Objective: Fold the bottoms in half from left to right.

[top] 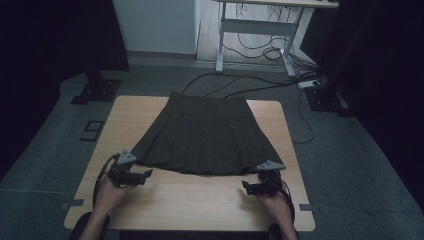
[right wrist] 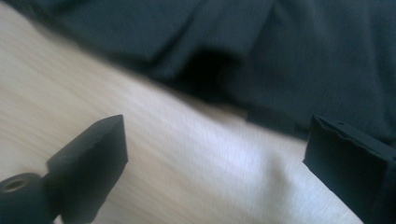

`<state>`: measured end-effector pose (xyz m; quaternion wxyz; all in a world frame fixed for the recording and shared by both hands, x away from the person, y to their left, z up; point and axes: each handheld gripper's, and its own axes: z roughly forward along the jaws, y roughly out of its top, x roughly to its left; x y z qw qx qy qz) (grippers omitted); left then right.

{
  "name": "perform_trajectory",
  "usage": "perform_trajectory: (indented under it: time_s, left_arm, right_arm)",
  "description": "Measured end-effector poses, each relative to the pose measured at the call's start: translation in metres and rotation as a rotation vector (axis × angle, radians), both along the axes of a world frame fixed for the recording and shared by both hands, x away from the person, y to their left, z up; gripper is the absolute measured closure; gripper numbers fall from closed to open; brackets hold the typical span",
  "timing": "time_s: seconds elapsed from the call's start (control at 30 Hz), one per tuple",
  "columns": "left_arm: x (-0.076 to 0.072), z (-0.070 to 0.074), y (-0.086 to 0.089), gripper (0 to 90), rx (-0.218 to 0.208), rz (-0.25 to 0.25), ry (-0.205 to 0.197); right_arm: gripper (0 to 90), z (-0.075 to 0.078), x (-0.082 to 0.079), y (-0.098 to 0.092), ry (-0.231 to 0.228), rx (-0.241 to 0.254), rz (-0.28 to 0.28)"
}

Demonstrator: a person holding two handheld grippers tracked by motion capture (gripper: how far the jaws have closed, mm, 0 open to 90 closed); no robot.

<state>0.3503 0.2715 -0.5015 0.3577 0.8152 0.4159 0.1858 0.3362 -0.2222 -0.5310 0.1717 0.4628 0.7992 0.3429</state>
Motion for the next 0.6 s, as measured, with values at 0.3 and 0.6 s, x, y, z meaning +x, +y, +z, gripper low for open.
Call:
perform_trajectory:
  time_s: [0.3, 0.6]
  left_arm:
    - [0.046, 0.013, 0.006, 38.3, 0.001, 0.008, -0.007]
    - [0.065, -0.034, 0.016, 49.0, 0.079, 0.059, 0.075]
  right_arm:
    - [21.0, 0.038, 0.018, 0.015, -0.053, 0.050, -0.021]
    - [39.8, 0.010, 0.041, 0.019, 0.022, -0.019, -0.085]
